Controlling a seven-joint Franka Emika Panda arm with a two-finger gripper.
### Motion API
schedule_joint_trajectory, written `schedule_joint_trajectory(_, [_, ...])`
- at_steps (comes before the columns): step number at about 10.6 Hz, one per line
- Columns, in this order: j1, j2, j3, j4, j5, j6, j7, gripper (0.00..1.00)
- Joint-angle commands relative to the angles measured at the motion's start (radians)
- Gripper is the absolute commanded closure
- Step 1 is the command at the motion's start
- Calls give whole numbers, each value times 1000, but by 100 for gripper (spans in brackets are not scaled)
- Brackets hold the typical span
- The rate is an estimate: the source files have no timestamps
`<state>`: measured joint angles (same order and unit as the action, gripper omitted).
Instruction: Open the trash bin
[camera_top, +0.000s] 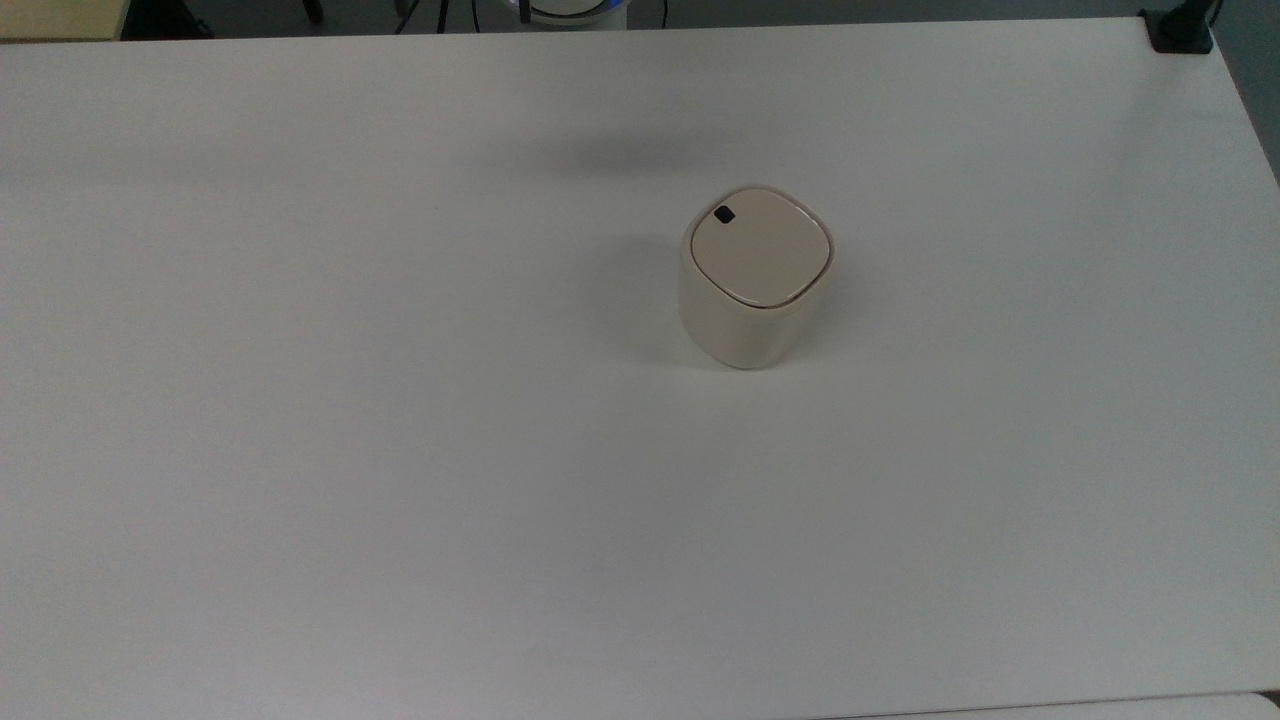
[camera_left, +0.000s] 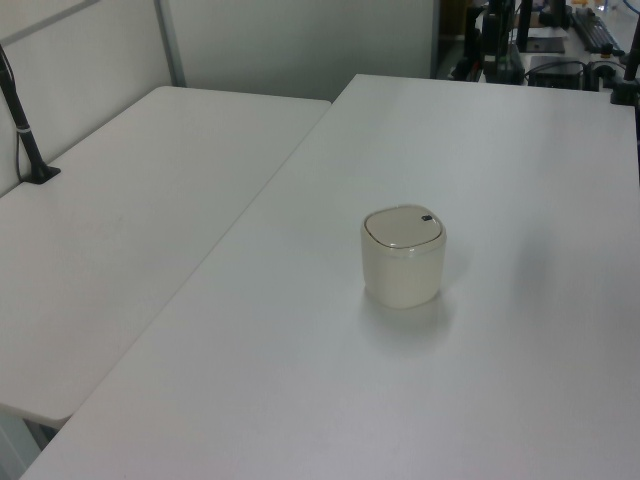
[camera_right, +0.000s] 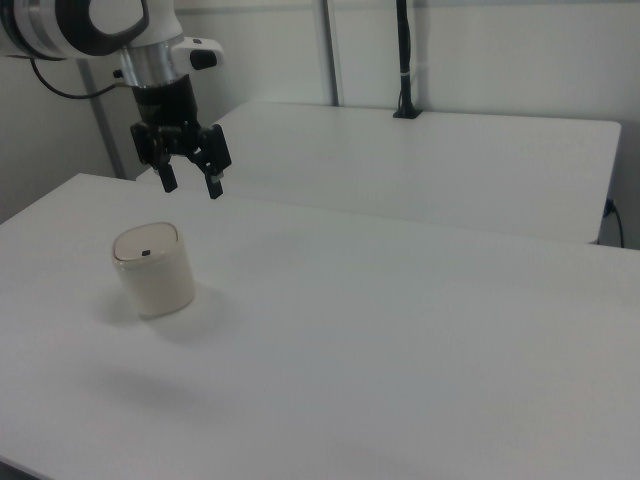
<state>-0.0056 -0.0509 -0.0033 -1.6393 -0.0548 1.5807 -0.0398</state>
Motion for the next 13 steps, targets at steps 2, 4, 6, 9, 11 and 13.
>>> schedule_joint_trajectory(2, [12, -18, -18, -7, -2, -18, -81, 60])
schedule_joint_trajectory(4, [13, -17, -18, -7, -2, -16, -83, 76])
schedule_joint_trajectory(6, [16, -14, -17, -7, -2, -14, -83, 88])
schedule_joint_trajectory(9, [16, -12, -15, -7, -2, -14, -83, 89])
schedule_joint_trajectory(11, [16, -7, -12, -7, 0, -5, -84, 89])
schedule_joint_trajectory(13, [16, -4, -9, -7, 1, -4, -101, 90])
